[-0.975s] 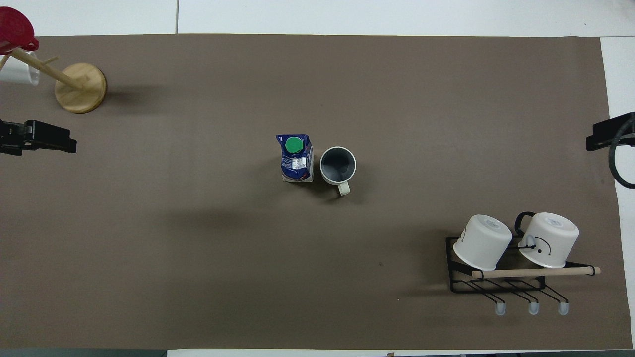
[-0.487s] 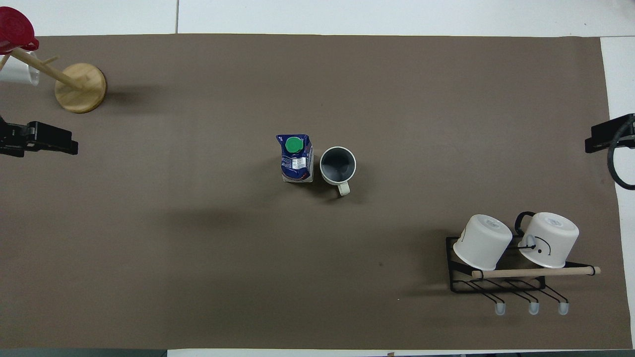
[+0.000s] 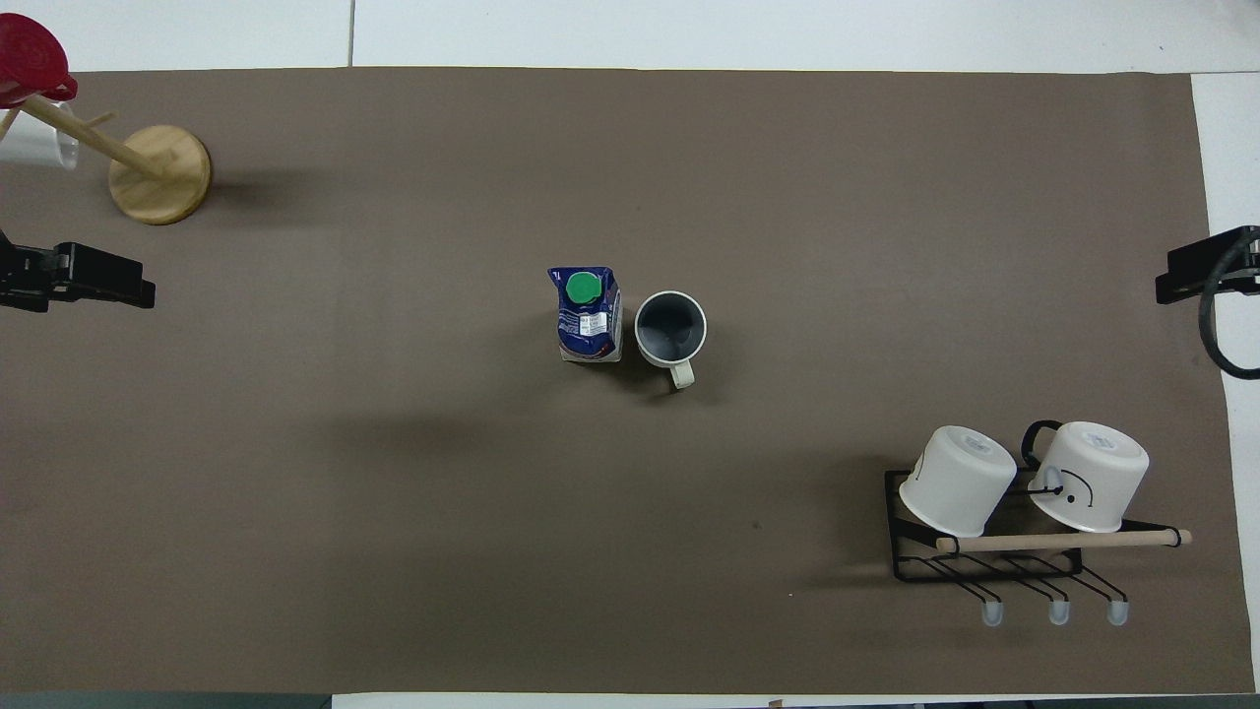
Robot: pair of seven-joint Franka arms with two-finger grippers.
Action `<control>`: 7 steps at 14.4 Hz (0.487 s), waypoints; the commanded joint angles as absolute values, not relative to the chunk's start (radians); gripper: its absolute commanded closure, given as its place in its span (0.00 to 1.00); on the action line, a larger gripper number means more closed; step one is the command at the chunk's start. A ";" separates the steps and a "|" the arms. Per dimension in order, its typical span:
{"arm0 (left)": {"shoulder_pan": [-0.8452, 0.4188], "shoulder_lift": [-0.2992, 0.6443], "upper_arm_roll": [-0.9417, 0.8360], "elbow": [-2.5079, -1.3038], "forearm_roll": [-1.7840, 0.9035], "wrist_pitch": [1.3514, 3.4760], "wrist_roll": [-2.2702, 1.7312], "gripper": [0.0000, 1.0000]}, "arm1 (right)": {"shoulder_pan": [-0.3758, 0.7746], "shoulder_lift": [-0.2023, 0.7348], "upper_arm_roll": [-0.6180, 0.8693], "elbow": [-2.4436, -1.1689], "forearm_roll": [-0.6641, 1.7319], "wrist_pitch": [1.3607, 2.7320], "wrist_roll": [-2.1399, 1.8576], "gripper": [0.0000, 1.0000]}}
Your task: Place cup and milk on table
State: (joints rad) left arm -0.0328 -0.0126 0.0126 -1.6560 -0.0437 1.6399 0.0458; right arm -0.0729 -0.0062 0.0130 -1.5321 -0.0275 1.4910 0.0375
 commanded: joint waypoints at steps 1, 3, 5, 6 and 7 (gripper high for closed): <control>-0.040 -0.012 0.014 -1.652 -0.044 1.628 0.060 0.00 | -0.080 -0.005 0.029 -1.519 -0.023 1.473 0.046 0.00; -0.038 -0.012 0.014 -1.654 -0.043 1.626 0.060 0.00 | -0.080 -0.006 0.029 -1.519 -0.023 1.467 0.046 0.00; -0.032 -0.014 0.014 -1.652 -0.043 1.626 0.058 0.00 | -0.080 -0.006 0.029 -1.520 -0.021 1.462 0.046 0.00; -0.031 -0.014 0.014 -1.652 -0.044 1.626 0.060 0.00 | -0.080 -0.008 0.031 -1.522 -0.020 1.460 0.046 0.00; -0.031 -0.014 0.014 -1.652 -0.043 1.628 0.058 0.00 | -0.080 -0.008 0.031 -1.523 -0.018 1.462 0.046 0.00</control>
